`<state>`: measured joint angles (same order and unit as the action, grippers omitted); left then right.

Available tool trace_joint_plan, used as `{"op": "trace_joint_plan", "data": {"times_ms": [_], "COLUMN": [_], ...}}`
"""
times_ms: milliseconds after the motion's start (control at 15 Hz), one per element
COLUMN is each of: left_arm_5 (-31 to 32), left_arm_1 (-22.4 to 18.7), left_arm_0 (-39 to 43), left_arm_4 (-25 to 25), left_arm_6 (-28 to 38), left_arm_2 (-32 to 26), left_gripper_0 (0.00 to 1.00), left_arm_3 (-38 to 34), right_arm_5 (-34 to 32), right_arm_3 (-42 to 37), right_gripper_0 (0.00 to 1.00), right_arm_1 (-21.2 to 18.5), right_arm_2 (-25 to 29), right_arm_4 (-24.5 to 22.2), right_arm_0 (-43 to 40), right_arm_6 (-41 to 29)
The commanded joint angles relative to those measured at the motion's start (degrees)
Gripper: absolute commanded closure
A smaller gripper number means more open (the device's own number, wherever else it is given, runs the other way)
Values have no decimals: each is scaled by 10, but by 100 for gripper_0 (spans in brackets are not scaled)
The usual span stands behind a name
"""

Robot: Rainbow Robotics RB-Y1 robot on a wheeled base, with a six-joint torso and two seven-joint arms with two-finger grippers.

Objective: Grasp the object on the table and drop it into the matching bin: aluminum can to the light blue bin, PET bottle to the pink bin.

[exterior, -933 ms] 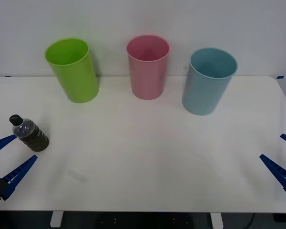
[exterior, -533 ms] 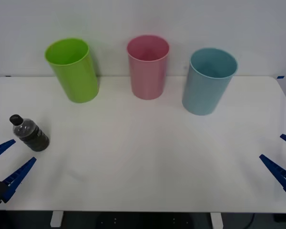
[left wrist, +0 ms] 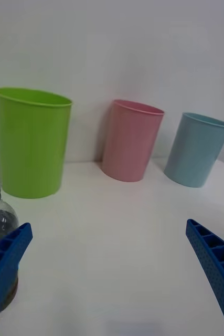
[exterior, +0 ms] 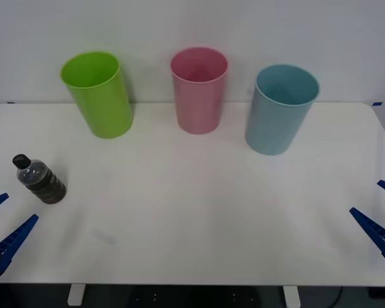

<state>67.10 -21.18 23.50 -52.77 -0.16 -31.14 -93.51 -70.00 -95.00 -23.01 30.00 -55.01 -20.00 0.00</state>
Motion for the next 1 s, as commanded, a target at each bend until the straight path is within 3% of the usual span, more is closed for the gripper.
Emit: {"op": "trace_joint_plan", "data": {"times_ms": [67,733,1000], "left_arm_5": [-15,-158,-205], "left_arm_1": [1,0,1], "left_arm_0": [16,78,70], "left_arm_4": [3,-3,-49], "left_arm_6": [-6,-28,-41], "left_arm_2": [-10,0,13], "left_gripper_0": [0,0,0], "left_arm_3": [1,1,5], "right_arm_5": [0,0,0], "right_arm_3": [0,0,0], "right_gripper_0": [0,0,0], "right_arm_1": [0,0,0], "right_arm_2": [0,0,0], "right_arm_4": [0,0,0], "right_arm_0": [0,0,0], "right_arm_6": [0,0,0]}}
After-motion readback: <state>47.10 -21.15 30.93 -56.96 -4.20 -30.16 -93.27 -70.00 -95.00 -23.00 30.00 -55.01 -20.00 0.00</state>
